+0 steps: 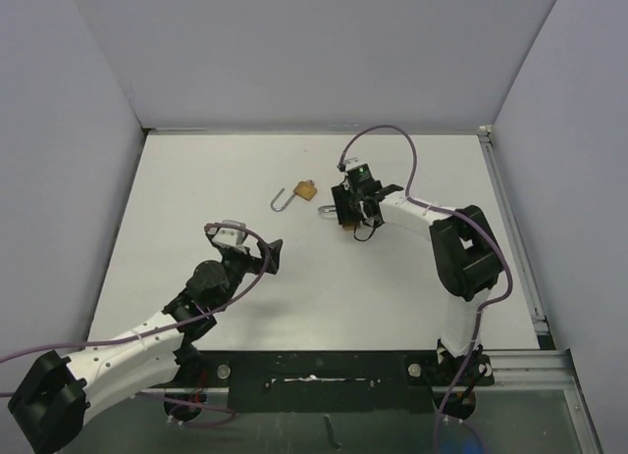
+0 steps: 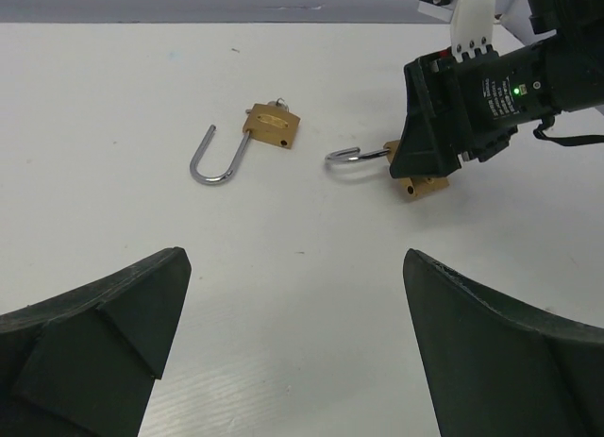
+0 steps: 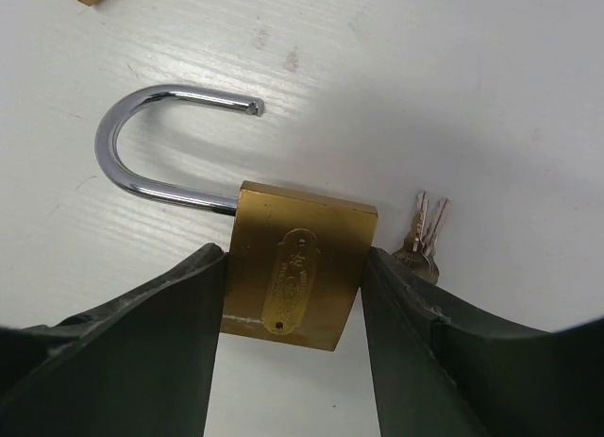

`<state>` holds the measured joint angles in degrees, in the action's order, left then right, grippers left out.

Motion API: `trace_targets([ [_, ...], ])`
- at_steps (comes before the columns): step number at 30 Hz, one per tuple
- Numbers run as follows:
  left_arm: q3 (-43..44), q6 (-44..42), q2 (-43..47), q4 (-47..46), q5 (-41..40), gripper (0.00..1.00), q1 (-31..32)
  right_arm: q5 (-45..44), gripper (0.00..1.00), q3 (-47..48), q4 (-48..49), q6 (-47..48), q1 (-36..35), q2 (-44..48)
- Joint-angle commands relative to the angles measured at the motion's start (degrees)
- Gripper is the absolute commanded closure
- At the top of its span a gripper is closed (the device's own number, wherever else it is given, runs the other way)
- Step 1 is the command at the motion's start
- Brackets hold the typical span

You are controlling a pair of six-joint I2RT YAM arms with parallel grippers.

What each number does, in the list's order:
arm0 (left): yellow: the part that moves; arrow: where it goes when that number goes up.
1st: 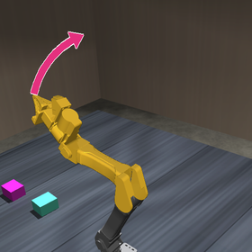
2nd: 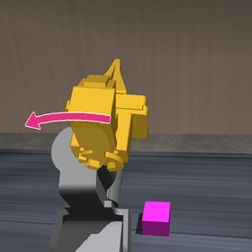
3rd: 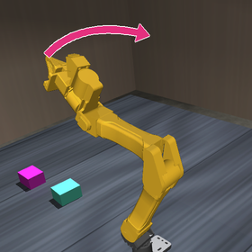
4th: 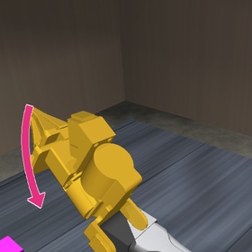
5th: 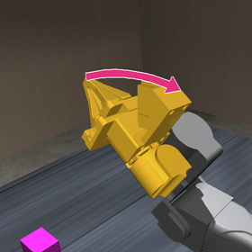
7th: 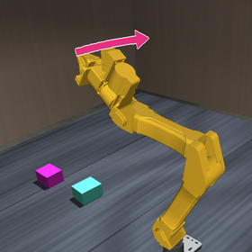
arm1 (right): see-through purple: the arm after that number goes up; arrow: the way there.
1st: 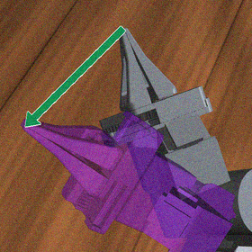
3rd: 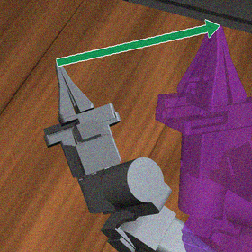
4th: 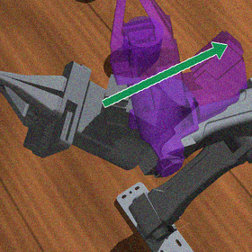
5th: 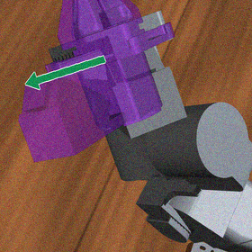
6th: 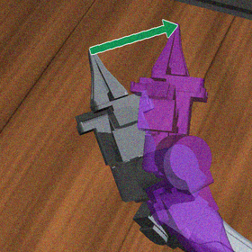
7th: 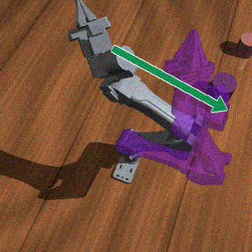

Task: Unlock with the key

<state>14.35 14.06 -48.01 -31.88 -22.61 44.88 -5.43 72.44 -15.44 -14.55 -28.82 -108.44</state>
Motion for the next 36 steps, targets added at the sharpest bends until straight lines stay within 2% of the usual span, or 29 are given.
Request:
trace_targets([
  [1,0.28,1.72,4.38,9.6,-0.85,0.02,-0.44,-0.84,0.78,3.6,4.23,-0.33,0.49,0.61],
  [13,4.59,4.02,2.06,16.23,2.85,0.02,-0.59,2.81,0.76,11.66,-2.53,-2.75,5.51,-6.94],
  [15,5.12,4.49,2.08,16.98,3.28,0.02,-0.71,4.42,0.7,13.84,-3.56,-2.96,6.22,-8.24],
  [20,6.19,4.53,2.73,19.33,3.25,0.02,-0.8,6.24,0.42,15.42,-4.67,-3.38,7.12,-9.22],
  [26,7.32,5.09,3.04,21.58,3.54,0.02,-0.85,5.52,0.12,9.35,0.76,-2.96,7.4,-2.67],
  [31,8.59,5.17,2.31,22.91,2.79,0.02,-0.92,4.15,0.06,3.54,3.5,-3.63,8.16,5.27],
  [32,8.78,5.2,2.31,23.14,2.37,0.02,-0.94,3.7,0.01,1.3,4.91,-4.09,8.46,7.82],
  [36,9.28,5.22,2.93,23.93,0.04,0.02,-1.05,-0.14,0.02,-8.96,12.03,-3.69,9.15,18.05],
])
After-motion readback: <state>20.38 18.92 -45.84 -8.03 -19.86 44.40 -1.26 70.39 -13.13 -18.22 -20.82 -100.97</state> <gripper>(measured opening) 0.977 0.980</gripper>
